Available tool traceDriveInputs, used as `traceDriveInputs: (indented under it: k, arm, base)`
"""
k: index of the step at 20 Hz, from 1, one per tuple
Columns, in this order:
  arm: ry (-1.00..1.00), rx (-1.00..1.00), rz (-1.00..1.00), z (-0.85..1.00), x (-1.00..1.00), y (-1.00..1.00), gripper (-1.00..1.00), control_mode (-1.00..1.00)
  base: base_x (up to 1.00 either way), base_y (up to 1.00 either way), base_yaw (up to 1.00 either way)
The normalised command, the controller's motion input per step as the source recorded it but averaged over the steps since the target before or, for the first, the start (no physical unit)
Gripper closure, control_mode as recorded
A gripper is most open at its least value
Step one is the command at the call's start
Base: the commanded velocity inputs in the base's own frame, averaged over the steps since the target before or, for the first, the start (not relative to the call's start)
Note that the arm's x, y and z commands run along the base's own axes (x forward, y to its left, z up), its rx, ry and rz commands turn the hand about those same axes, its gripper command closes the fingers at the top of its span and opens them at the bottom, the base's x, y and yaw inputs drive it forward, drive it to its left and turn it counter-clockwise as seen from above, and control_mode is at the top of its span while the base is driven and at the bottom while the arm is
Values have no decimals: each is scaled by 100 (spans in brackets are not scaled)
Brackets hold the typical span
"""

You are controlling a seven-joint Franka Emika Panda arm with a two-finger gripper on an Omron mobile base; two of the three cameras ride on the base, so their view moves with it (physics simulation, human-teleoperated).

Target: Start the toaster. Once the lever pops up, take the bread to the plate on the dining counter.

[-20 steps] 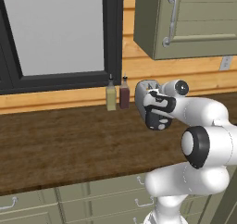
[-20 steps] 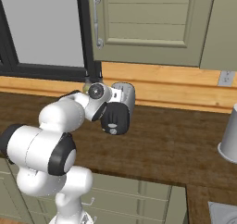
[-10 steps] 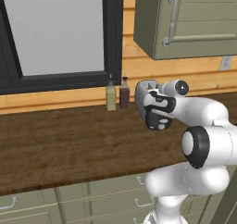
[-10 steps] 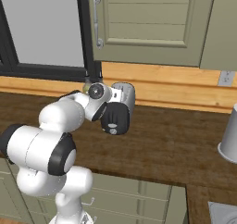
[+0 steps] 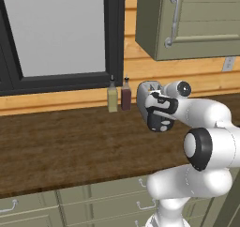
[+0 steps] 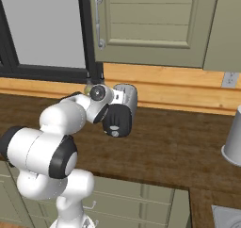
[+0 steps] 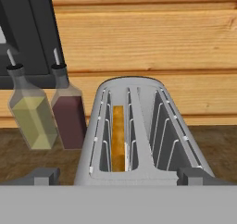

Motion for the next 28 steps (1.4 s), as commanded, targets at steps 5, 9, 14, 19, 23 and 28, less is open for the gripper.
traceDriveInputs:
  k: [5,9,14,19,23,28]
  arm:
    - [0,0,0,0,0,0,-100,-100]
    - [0,0,0,0,0,0,-100,-100]
    - [0,0,0,0,0,0,-100,-100]
    - [0,0,0,0,0,0,-100,-100]
    - [0,0,0,0,0,0,-100,-100]
    - [0,0,0,0,0,0,-100,-100]
  base:
    - [0,0,0]
    - [0,0,0]
    - [0,0,0]
    - [0,0,0]
    - [0,0,0]
    - [0,0,0]
